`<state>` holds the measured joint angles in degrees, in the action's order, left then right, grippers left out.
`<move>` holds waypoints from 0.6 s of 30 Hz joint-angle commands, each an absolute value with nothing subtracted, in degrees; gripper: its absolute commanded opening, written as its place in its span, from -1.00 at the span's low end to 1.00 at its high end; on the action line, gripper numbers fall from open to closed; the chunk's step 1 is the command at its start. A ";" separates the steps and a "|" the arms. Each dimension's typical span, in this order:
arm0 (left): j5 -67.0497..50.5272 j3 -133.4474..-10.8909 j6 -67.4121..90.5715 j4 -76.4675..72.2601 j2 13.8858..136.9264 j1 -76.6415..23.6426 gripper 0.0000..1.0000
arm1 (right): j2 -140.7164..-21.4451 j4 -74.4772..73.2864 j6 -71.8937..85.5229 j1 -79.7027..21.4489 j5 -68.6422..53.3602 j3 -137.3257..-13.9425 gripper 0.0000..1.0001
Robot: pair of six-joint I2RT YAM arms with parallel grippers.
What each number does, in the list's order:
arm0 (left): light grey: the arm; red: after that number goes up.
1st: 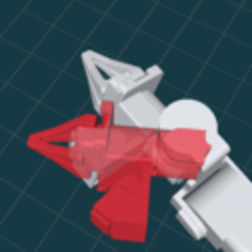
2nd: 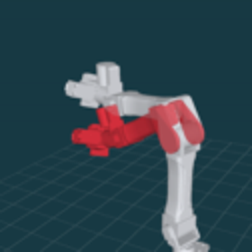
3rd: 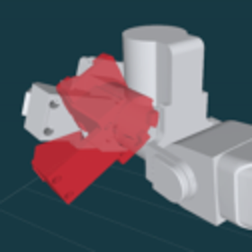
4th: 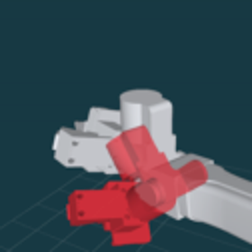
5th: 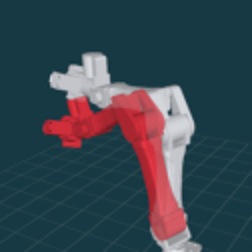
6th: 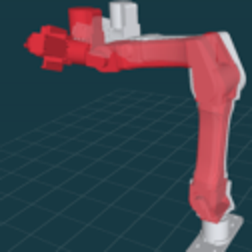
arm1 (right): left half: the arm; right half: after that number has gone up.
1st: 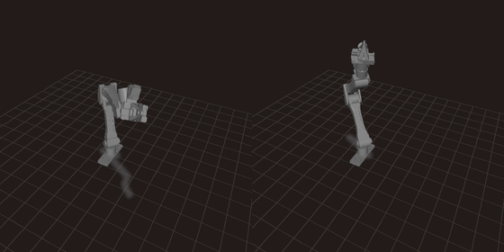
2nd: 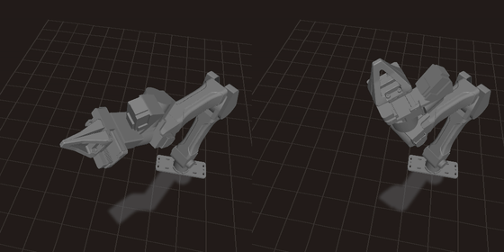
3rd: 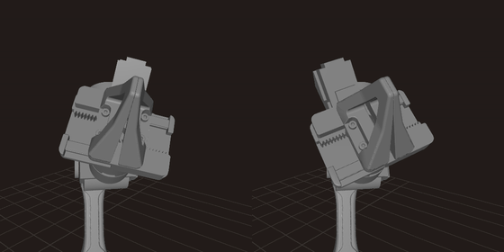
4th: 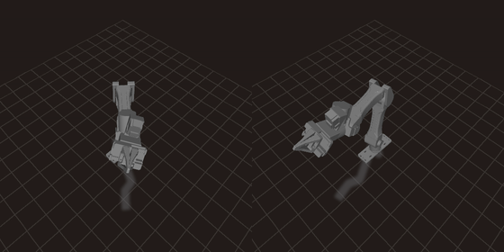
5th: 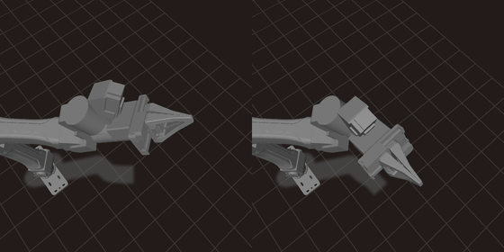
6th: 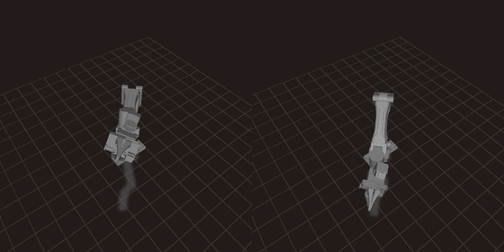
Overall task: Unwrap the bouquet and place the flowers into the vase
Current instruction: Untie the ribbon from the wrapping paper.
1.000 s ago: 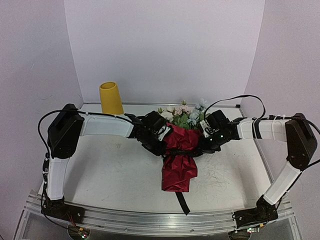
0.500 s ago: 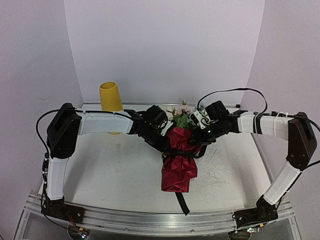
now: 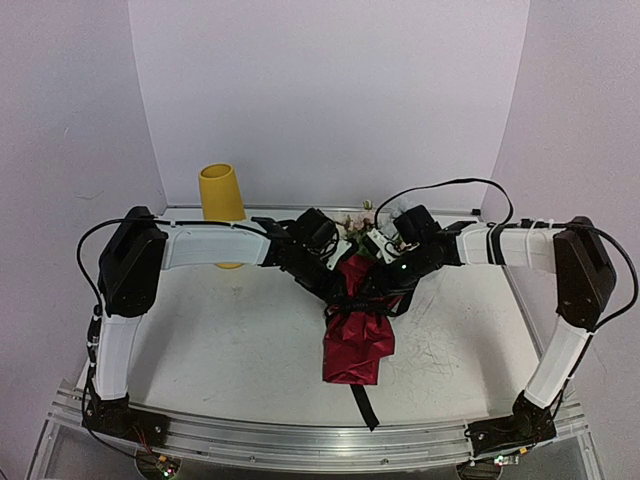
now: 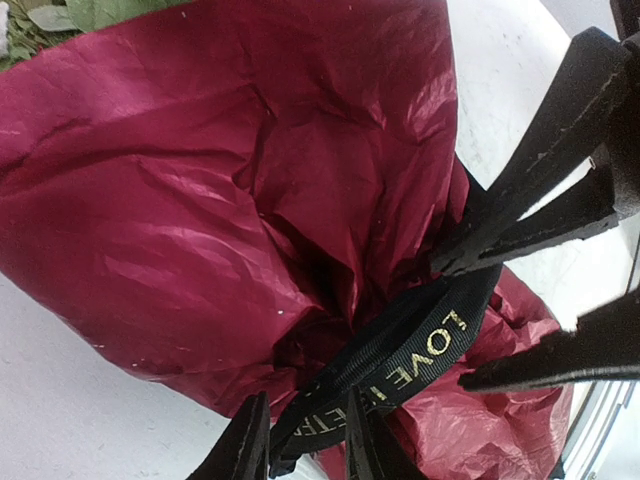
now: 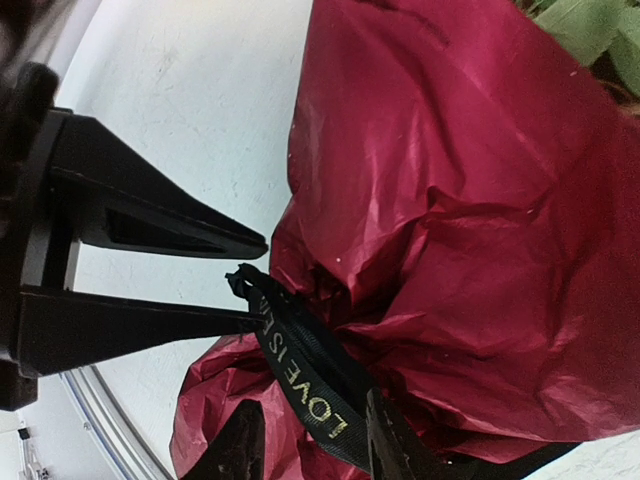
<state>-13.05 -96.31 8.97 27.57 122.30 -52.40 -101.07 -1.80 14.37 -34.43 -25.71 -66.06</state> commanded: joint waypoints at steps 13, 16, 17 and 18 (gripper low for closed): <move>-16.52 -97.28 8.44 28.94 123.85 -52.12 -0.46 | -102.96 -3.74 14.59 -34.82 -28.67 -63.46 -0.30; -15.49 -97.35 8.55 29.40 124.18 -52.12 -0.51 | -103.68 -3.69 14.78 -34.81 -28.79 -63.65 -0.36; -15.19 -97.32 8.57 29.52 124.27 -52.13 -0.52 | -103.87 -3.69 14.86 -34.81 -28.89 -63.80 -0.38; -15.00 -97.33 8.56 29.61 124.35 -52.13 -0.53 | -104.08 -3.69 14.94 -34.82 -29.03 -63.99 -0.41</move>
